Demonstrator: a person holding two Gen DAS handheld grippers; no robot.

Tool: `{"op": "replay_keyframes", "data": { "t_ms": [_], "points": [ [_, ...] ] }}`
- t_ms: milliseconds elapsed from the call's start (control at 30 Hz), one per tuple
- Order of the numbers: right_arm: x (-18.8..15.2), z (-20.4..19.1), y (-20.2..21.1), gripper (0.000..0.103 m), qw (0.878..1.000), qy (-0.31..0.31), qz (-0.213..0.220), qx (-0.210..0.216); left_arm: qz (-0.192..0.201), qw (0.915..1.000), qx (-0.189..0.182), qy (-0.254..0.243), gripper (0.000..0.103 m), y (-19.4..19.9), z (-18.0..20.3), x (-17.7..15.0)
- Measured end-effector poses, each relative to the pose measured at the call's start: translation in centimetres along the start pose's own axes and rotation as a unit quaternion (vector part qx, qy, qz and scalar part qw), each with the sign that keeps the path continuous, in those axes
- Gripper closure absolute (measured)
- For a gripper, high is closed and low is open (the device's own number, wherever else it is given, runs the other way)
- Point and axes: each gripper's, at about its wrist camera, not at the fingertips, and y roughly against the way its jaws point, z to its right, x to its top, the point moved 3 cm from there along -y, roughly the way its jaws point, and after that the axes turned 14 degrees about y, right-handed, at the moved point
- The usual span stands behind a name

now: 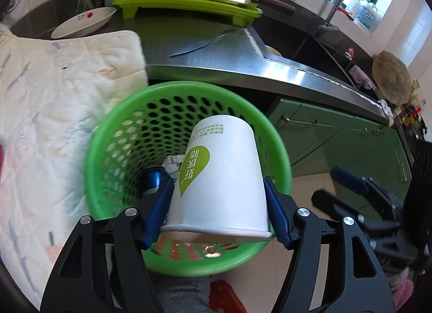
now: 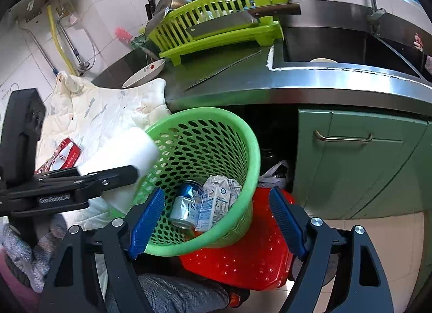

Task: Collect trash
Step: 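Drop the blue can into the green basket with the right gripper while the left drops the paper cup, then move both grippers back over the remaining trash on the mat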

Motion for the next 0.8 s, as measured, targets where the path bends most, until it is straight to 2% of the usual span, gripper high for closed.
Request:
{"op": "replay_keyframes", "data": {
  "t_ms": [133, 200, 433, 800],
  "points": [
    [-0.4, 0.5, 0.1, 0.026, 1.0, -0.004, -0.001, -0.001, 0.0, 0.9998, -0.018, 0.001, 0.024, -0.7, 0.8, -0.3],
    [-0.6, 0.6, 0.2, 0.026, 1.0, -0.007, 0.0, -0.001, 0.001, 0.9996, -0.027, 0.002, 0.024, -0.7, 0.9, -0.6],
    [-0.8, -0.1, 0.5, 0.026, 1.0, -0.007, 0.003, 0.007, 0.015, 0.9995, -0.023, 0.014, 0.024, 1.5, -0.9, -1.1],
    [0.3, -3.6, 0.8, 0.026, 0.999, 0.012, 0.012, 0.028, 0.065, 0.9969, 0.019, 0.039, 0.024, 7.3, -6.0, -2.4]
  ]
}}
